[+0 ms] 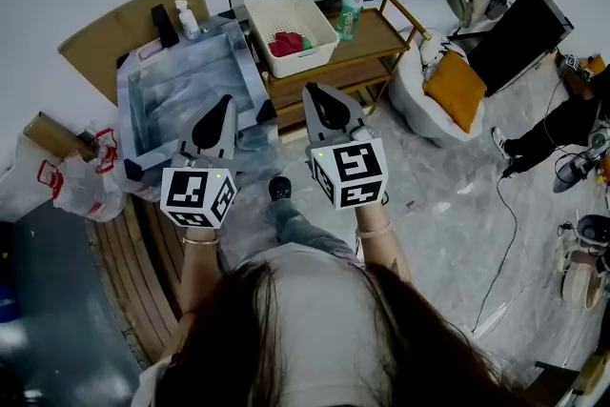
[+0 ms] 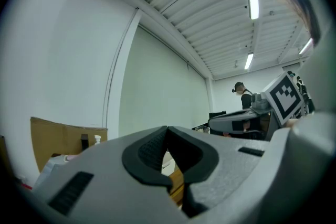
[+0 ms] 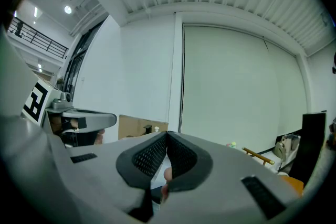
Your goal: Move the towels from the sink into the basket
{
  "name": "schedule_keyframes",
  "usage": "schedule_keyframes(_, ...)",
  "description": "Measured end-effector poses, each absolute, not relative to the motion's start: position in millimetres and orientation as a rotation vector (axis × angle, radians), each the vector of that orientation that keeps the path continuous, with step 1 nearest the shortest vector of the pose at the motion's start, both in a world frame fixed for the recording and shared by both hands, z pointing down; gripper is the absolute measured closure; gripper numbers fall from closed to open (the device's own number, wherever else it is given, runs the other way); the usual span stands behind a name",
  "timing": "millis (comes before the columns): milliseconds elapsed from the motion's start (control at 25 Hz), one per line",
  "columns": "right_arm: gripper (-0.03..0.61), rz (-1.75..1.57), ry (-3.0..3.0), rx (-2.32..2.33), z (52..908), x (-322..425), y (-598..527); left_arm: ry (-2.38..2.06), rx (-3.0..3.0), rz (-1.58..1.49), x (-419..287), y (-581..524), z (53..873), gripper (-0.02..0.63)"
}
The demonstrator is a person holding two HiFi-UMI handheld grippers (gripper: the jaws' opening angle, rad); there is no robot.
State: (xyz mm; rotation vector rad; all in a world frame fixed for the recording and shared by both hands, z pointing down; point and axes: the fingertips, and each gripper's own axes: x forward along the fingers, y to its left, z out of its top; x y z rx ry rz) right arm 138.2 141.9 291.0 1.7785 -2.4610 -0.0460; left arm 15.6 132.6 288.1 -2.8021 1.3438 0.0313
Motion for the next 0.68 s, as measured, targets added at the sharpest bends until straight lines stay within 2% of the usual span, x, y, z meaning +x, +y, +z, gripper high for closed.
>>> schedule_keyframes(400,0.554,-0.056,-2.44,1.762,288,145,140,1.369,-2.837,0.051,15,123,293,0.607)
schedule_keyframes(680,0.554,-0.087,-2.473,1.724,284,167,128,1.386,-2.827,0.049,45,104,294,0.607)
